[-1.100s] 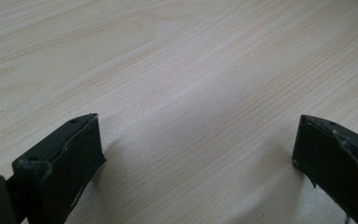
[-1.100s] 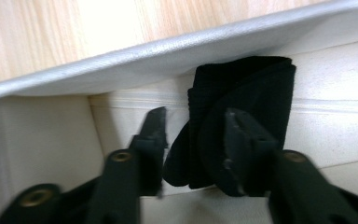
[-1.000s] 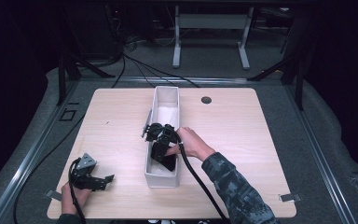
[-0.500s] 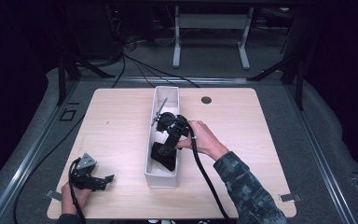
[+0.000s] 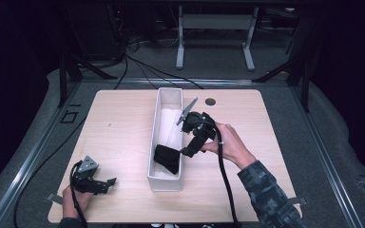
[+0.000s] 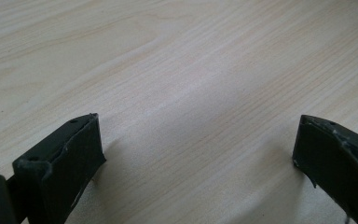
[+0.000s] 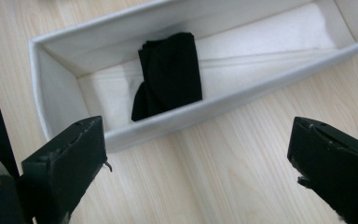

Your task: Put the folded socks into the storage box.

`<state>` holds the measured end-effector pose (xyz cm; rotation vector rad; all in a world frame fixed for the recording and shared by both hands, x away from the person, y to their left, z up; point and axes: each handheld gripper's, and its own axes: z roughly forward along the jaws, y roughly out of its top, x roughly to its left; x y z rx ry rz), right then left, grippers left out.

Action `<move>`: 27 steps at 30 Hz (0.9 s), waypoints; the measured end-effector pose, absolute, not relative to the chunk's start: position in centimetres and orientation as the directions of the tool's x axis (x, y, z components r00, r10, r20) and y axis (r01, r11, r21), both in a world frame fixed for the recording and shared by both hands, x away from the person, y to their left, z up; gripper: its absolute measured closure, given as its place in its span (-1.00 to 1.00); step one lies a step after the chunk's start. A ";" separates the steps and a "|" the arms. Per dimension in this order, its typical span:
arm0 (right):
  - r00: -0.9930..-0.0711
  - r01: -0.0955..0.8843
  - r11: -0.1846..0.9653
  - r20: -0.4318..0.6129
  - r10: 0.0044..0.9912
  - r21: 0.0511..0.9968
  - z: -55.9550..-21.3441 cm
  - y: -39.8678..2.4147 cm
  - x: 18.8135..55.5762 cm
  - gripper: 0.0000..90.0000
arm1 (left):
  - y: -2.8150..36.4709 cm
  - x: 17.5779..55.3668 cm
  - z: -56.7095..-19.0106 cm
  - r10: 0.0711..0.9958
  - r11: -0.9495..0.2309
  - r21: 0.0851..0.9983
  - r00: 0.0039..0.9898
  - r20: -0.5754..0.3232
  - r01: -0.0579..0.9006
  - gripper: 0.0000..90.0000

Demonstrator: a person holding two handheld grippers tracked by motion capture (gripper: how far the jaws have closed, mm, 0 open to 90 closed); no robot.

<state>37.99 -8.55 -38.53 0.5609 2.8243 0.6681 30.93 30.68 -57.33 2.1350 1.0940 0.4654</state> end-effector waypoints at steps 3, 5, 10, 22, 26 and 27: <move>-0.903 0.330 0.817 -0.095 0.419 0.472 -38.8 -10.1 37.6 -0.92 | 30.7 30.9 -57.3 0.813 -0.412 0.713 0.582 0.006 0.568 -0.97; -0.896 0.337 0.811 -0.103 0.433 0.477 -39.0 -10.9 37.3 -0.92 | 30.7 30.9 -57.3 0.813 -0.411 0.713 0.582 0.006 0.568 -0.97; -0.873 0.370 0.793 -0.111 0.475 0.484 -40.0 -13.4 36.6 -0.92 | 30.7 30.9 -57.3 0.813 -0.412 0.713 0.582 0.006 0.568 -0.97; -0.814 0.459 0.744 -0.105 0.571 0.486 -44.1 -19.2 35.2 -0.96 | 30.7 30.9 -57.3 0.814 -0.411 0.712 0.581 0.006 0.569 -0.97; -0.788 0.494 0.722 -0.100 0.607 0.484 -46.2 -20.8 34.9 -0.97 | 30.7 30.9 -57.3 0.814 -0.411 0.713 0.581 0.006 0.569 -0.97; -0.787 0.503 0.716 -0.087 0.611 0.483 -46.5 -21.0 34.8 -0.97 | 30.7 30.9 -57.3 0.814 -0.411 0.712 0.581 0.006 0.569 -0.97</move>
